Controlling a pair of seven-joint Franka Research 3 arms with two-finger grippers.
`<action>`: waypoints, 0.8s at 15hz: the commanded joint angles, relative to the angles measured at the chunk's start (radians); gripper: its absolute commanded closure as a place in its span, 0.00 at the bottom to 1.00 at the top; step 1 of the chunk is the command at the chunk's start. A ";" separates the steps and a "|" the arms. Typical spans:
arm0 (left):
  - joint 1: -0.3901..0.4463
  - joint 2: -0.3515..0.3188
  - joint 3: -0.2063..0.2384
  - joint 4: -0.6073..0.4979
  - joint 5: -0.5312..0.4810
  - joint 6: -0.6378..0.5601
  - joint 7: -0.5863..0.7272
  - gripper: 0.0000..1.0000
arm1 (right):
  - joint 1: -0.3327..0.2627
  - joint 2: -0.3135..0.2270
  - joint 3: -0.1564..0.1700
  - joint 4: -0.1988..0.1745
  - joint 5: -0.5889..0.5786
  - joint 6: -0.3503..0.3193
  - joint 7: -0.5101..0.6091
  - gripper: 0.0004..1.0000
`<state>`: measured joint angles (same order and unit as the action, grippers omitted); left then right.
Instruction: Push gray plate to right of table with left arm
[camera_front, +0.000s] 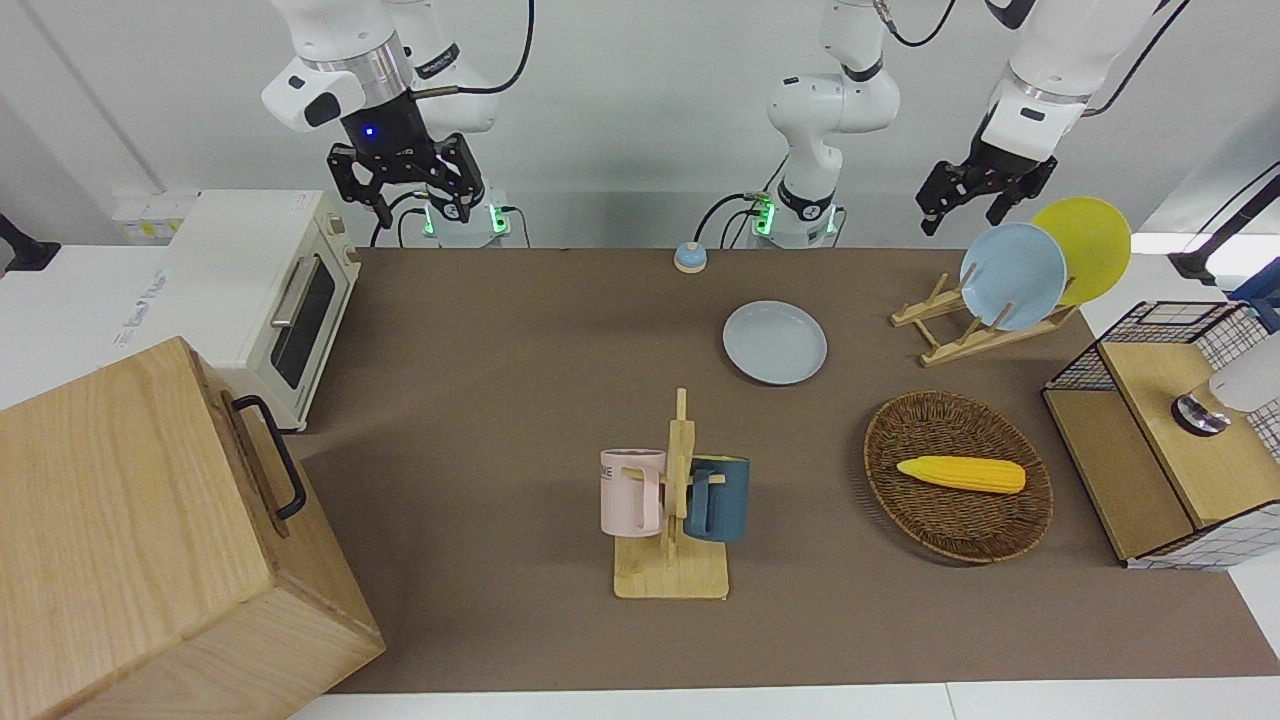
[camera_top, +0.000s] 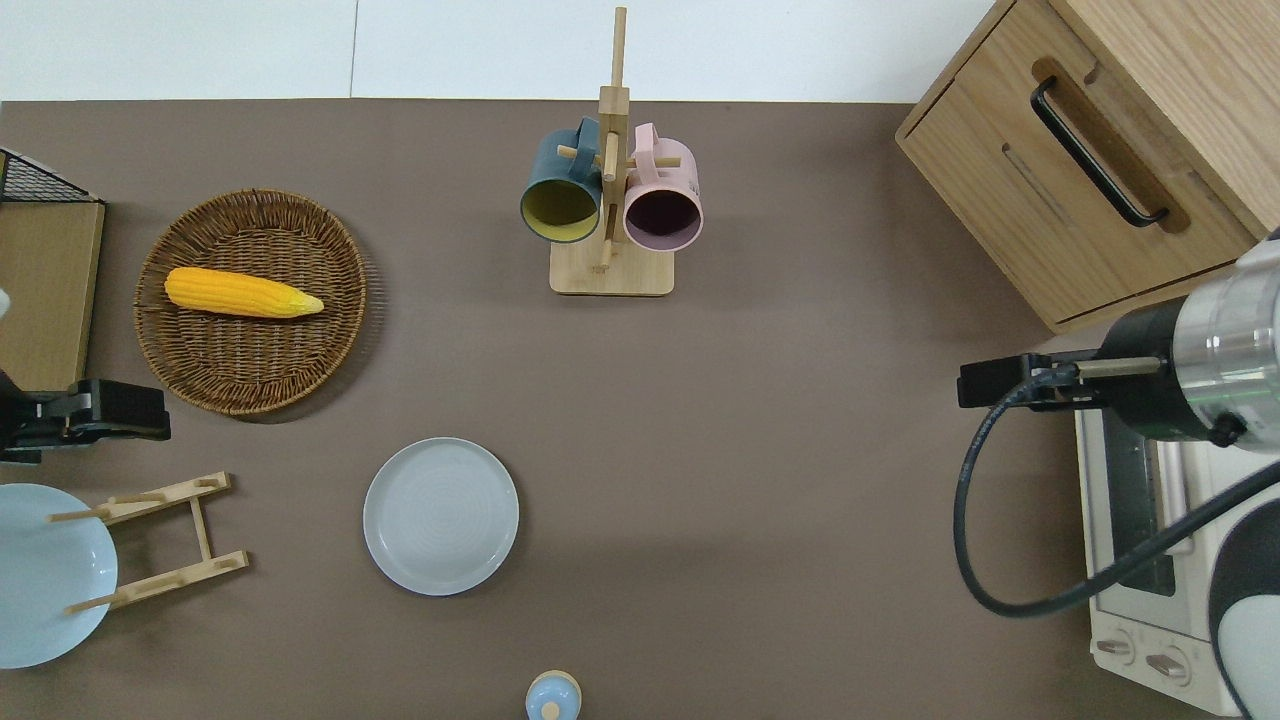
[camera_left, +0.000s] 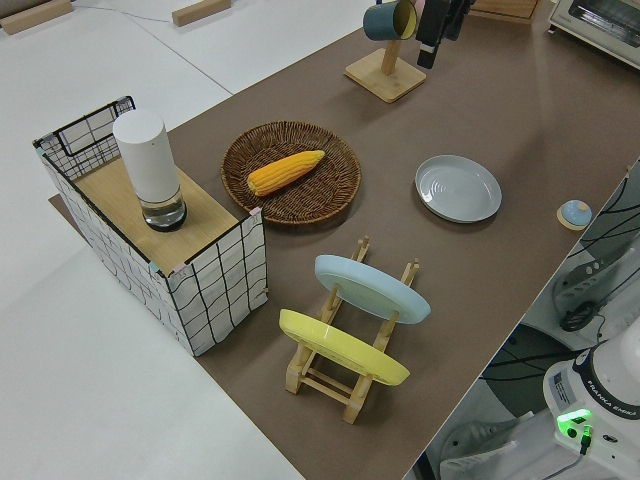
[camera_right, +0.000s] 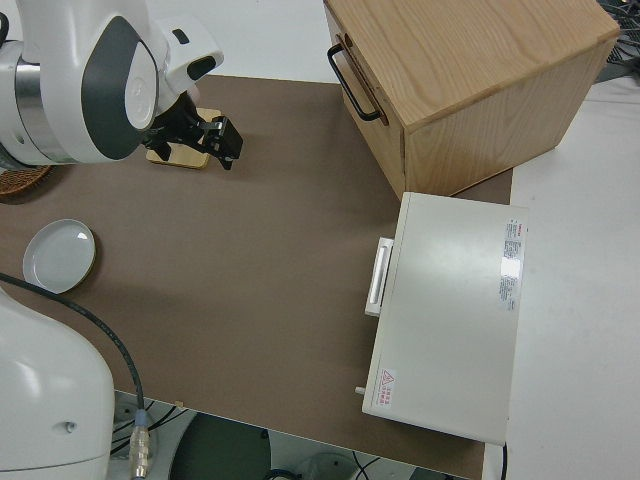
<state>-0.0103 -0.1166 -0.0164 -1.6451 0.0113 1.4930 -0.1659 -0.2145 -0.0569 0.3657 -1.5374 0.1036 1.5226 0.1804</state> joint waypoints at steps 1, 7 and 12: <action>-0.005 -0.065 0.015 -0.095 -0.022 0.013 0.006 0.00 | -0.006 0.006 0.004 0.014 0.016 -0.005 0.002 0.00; -0.004 -0.069 0.015 -0.096 -0.028 0.016 0.006 0.01 | -0.006 0.006 0.004 0.014 0.016 -0.005 0.002 0.00; -0.004 -0.069 0.015 -0.101 -0.030 0.018 0.002 0.01 | -0.006 0.006 0.004 0.014 0.016 -0.005 0.002 0.00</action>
<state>-0.0101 -0.1585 -0.0097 -1.7088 -0.0005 1.4940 -0.1659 -0.2145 -0.0569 0.3657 -1.5374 0.1036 1.5226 0.1804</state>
